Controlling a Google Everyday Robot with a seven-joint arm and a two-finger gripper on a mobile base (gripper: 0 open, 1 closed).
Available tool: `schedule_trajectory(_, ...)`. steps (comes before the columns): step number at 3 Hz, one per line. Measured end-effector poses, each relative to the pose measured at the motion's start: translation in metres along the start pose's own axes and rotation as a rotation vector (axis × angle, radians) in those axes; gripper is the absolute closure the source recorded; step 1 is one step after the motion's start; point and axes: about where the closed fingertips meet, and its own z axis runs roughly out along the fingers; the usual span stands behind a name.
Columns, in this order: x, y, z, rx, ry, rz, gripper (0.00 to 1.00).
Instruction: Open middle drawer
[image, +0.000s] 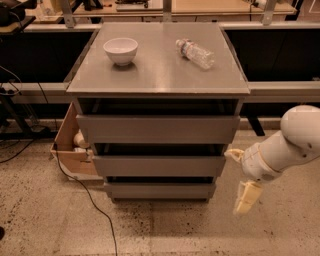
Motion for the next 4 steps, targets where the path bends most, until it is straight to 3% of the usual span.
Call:
schedule_trajectory(2,0.012,-0.016,0.082,0.063,-0.048,0.059,0.00)
schedule_trajectory(3,0.009,-0.053,0.123,0.129,-0.114,0.026,0.00)
schedule_trajectory(4,0.001,-0.079,0.155,0.147,-0.161,-0.010,0.00)
